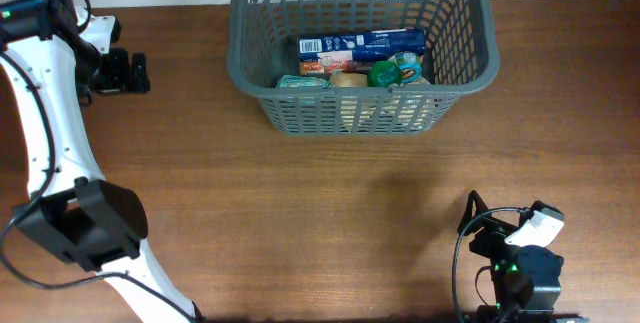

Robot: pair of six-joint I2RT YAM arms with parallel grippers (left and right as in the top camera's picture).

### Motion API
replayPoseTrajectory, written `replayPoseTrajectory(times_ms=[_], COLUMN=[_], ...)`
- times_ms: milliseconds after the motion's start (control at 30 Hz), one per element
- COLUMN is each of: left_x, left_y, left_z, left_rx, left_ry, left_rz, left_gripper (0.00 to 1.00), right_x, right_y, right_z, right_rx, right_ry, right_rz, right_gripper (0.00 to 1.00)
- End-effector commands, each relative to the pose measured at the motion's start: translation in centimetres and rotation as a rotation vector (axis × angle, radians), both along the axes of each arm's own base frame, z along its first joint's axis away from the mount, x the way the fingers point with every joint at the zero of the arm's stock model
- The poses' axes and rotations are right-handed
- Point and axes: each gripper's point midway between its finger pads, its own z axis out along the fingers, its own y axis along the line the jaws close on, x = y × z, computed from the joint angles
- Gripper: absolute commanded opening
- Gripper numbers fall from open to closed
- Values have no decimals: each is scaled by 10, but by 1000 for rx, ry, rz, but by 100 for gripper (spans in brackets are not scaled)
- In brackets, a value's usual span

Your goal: Pack container

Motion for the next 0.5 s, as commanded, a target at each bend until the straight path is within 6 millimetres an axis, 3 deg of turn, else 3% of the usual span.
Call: replayPoseTrajectory(times_ms=[0, 67, 133, 233, 400, 467], left_x=[-22, -36, -35, -29, -35, -54], left_y=[-14, -18, -19, -32, -80, -106], left_z=[53, 64, 80, 118, 175, 194], left_rx=[22, 29, 58, 125, 185, 186], left_ry=[-120, -145, -247, -515, -942, -1126], left_rz=[-6, -6, -11, -47, -155, -209], left_gripper=[99, 99, 99, 99, 99, 99], right_x=[0, 0, 0, 0, 0, 0], right_y=[1, 1, 1, 1, 1, 1], right_z=[-1, -1, -1, -1, -1, -1], right_rx=[6, 6, 6, 6, 6, 6], right_ry=[-8, -8, -8, -8, -8, -8], right_rz=[2, 2, 2, 2, 2, 2], right_gripper=[99, 99, 99, 99, 99, 99])
